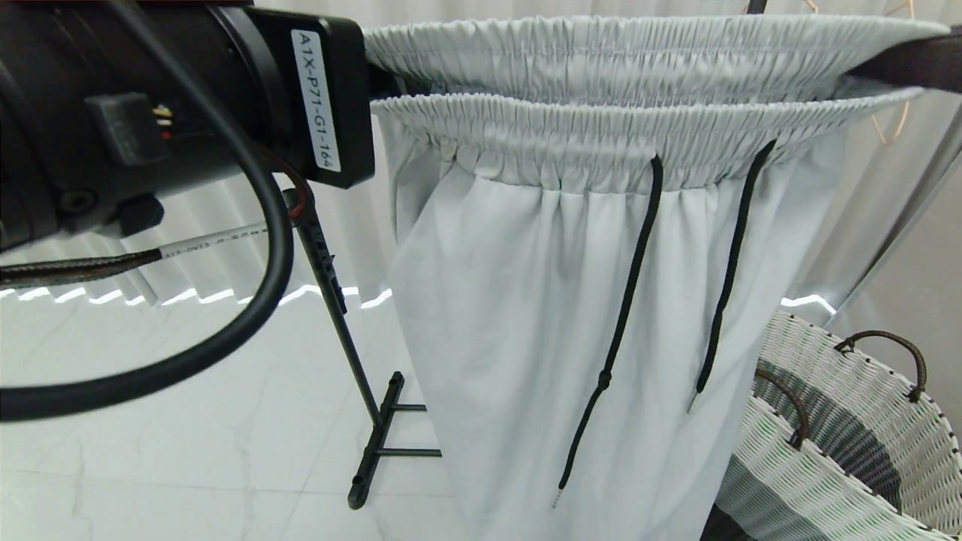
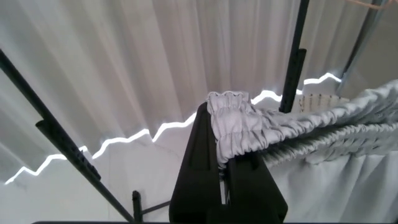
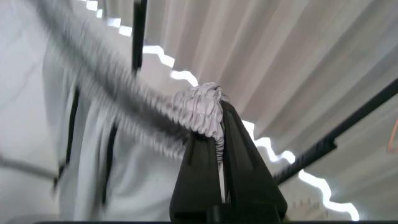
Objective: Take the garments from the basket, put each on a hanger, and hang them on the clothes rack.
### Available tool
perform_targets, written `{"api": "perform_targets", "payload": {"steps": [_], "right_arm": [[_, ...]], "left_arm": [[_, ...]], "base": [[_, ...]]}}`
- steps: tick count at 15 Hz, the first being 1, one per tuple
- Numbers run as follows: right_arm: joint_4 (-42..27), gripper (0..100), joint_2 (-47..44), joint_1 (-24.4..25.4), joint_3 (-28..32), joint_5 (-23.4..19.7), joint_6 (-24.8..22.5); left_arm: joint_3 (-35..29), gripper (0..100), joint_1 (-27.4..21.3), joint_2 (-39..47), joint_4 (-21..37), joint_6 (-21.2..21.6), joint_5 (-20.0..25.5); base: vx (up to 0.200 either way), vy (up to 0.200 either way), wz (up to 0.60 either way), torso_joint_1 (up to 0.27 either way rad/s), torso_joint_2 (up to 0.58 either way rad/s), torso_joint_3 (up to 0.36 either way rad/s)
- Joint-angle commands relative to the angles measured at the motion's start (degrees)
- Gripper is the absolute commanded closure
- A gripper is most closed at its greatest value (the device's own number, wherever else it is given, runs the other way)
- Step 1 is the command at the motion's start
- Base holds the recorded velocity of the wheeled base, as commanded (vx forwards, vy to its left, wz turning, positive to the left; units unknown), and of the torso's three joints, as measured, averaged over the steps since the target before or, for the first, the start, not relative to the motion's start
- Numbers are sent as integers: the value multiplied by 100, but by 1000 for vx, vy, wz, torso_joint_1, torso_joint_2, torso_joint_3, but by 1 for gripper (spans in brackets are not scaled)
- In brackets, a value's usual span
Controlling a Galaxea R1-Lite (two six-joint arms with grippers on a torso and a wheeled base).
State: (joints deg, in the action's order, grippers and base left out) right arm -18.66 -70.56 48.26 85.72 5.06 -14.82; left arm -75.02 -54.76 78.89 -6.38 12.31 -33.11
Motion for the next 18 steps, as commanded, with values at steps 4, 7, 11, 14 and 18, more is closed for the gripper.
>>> {"api": "perform_targets", "payload": {"steps": [4,7,11,14,18], "right_arm": [[-1632,100,851,421,181,-664,-3],[-1957,100,948,931,-29,-1209,-3],[-1939,100,868,1511,-223,-1209,-3],[-1948,100,868,1467,-214,-638,6],[-1491,100,526,1177,-214,883,129]], "left_arm": [[-434,100,71,285,-4,-1,24],[-804,100,150,646,-4,-27,164],[-971,100,264,821,14,-36,428],[-979,100,247,690,286,-141,411],[-979,100,-123,-198,2264,-704,428]], "base": [[0,0,0,0,0,0],[0,0,0,0,0,0],[0,0,0,0,0,0],[0,0,0,0,0,0],[0,0,0,0,0,0]]}}
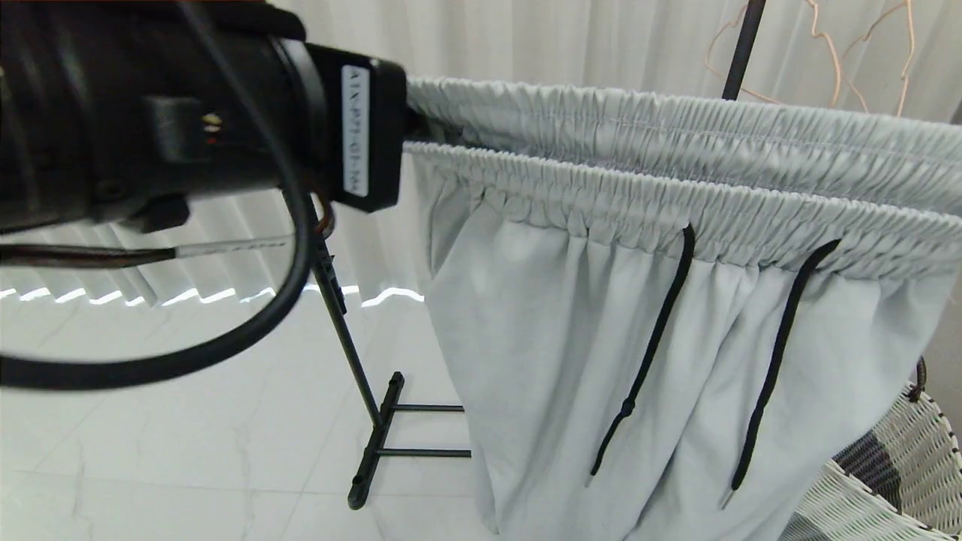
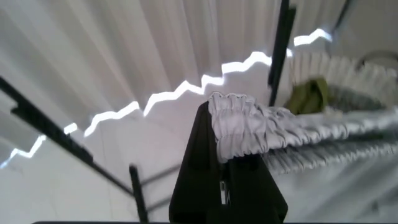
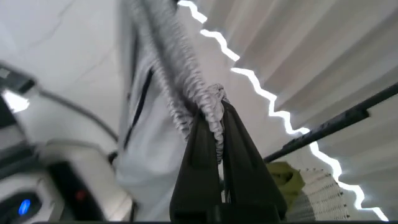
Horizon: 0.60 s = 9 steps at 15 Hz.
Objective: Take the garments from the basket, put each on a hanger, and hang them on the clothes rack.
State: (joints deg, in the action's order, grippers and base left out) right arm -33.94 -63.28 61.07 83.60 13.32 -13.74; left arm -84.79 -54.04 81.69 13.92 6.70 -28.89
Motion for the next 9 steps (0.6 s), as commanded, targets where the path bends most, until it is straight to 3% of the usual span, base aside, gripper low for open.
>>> {"api": "perform_targets", "payload": {"steps": [1,4,6,9], "right_arm": [[326,100,-316,-175,-19,65,56],[1311,100,-615,-421,-134,65,73],[2040,100,-817,-439,-195,56,73],[2612,100,-1037,-439,-186,56,73]], "left_arm": [[6,100,-423,-716,814,-310,6],[6,100,-1548,-1287,2115,-987,6],[23,100,-2146,-1401,2194,-1268,6],[23,100,-2541,-1480,2185,-1295,6]], "base": [[0,0,0,0,0,0],[0,0,0,0,0,0],[0,0,0,0,0,0],[0,0,0,0,0,0]]}}
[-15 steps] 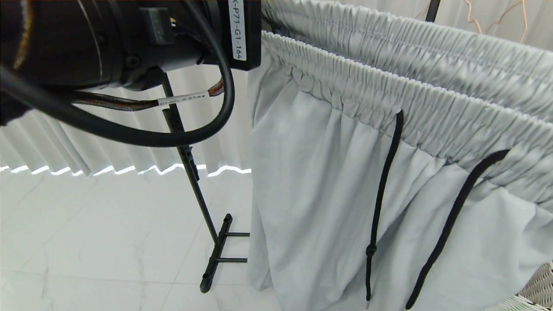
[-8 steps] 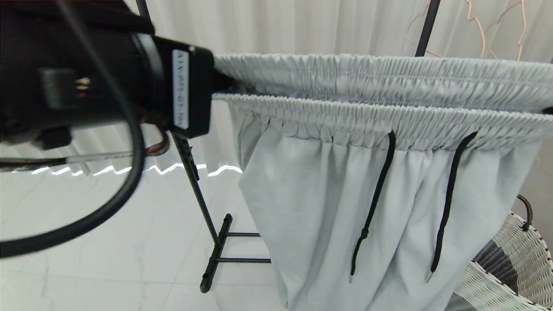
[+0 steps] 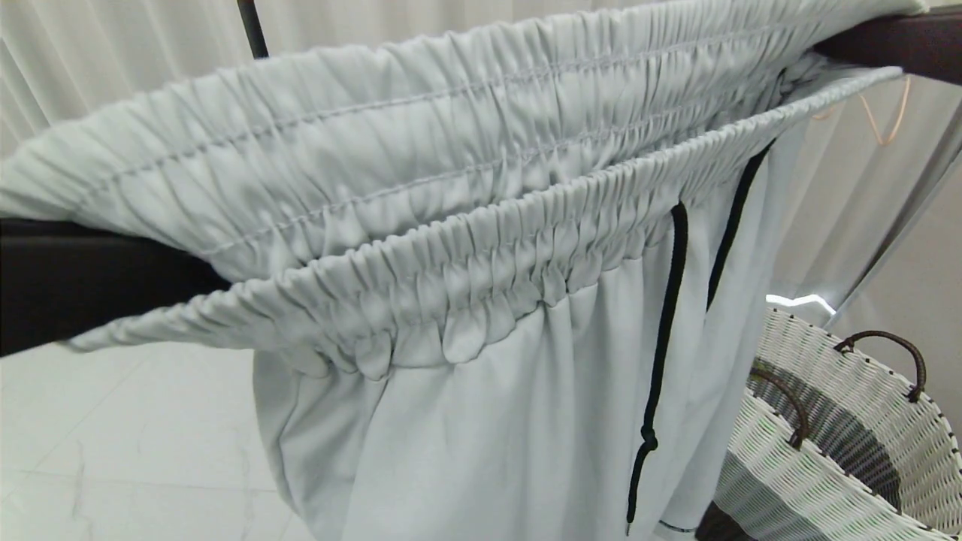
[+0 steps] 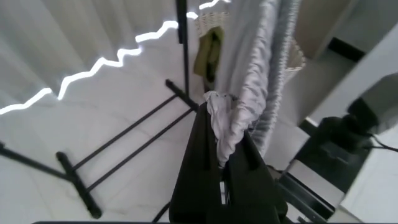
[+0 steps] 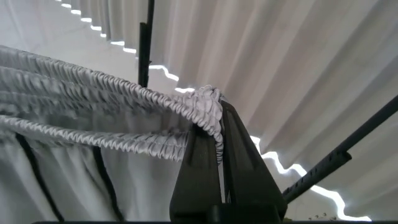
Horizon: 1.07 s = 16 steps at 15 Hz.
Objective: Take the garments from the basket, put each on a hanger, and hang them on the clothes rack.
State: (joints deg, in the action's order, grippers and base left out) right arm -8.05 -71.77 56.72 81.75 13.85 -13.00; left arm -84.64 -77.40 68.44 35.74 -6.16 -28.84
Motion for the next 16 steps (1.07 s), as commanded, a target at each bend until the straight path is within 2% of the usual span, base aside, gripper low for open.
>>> {"api": "perform_targets", "payload": {"steps": [1,5,7,8,10,11,13,16], "right_arm": [[40,100,-206,-3,-1,13,-10],[5,100,-127,-65,-19,30,-1],[-48,100,-57,-320,25,30,-19],[-180,100,5,-460,95,39,-36],[-821,100,216,-522,333,57,-45],[-1138,100,374,-513,298,48,-45],[-1463,100,699,-496,-124,21,-28],[-1454,100,796,-460,-379,21,-28]], "left_arm": [[18,100,-302,-173,3,-8,1],[53,100,-346,-243,12,0,-7],[26,100,-276,-199,20,71,-51],[-9,100,41,-155,20,343,-86],[-70,100,1280,-41,-111,1371,-42],[-79,100,1491,56,-410,1503,1],[149,100,1544,267,-1307,1503,1],[554,100,1544,354,-1869,1530,-7]], "base": [[0,0,0,0,0,0],[0,0,0,0,0,0],[0,0,0,0,0,0],[0,0,0,0,0,0],[0,0,0,0,0,0],[0,0,0,0,0,0],[0,0,0,0,0,0],[0,0,0,0,0,0]]}}
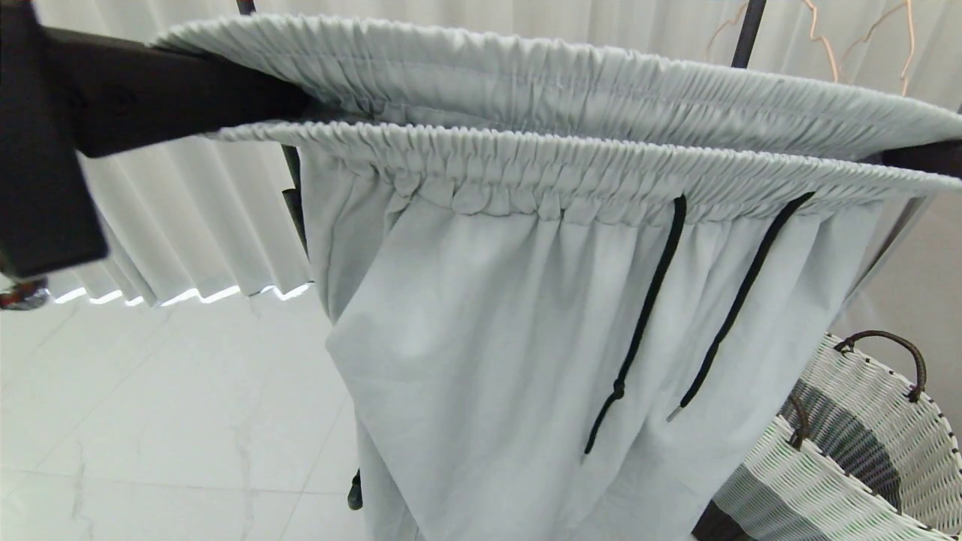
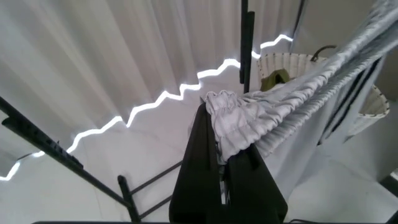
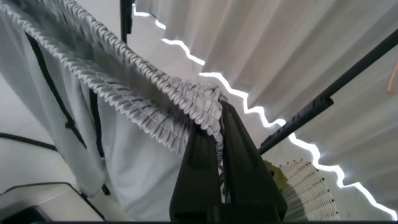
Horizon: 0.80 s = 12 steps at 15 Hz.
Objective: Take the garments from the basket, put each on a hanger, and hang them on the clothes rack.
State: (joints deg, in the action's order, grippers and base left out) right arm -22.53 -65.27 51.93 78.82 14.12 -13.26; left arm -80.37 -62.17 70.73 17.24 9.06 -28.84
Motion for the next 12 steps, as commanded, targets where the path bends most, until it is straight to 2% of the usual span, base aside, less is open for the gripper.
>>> {"api": "perform_targets", "payload": {"steps": [1,4,12], "right_arm": [[3,100,137,19,-87,-5,-1],[3,100,146,19,-104,-5,8],[3,100,111,28,-218,21,-27]], "left_arm": [[145,100,30,125,-36,0,-16],[241,100,311,81,-36,-18,-60],[197,100,232,73,-142,-27,-51]], "base": [[0,0,0,0,0,0],[0,0,0,0,0,0],[0,0,0,0,0,0]]}}
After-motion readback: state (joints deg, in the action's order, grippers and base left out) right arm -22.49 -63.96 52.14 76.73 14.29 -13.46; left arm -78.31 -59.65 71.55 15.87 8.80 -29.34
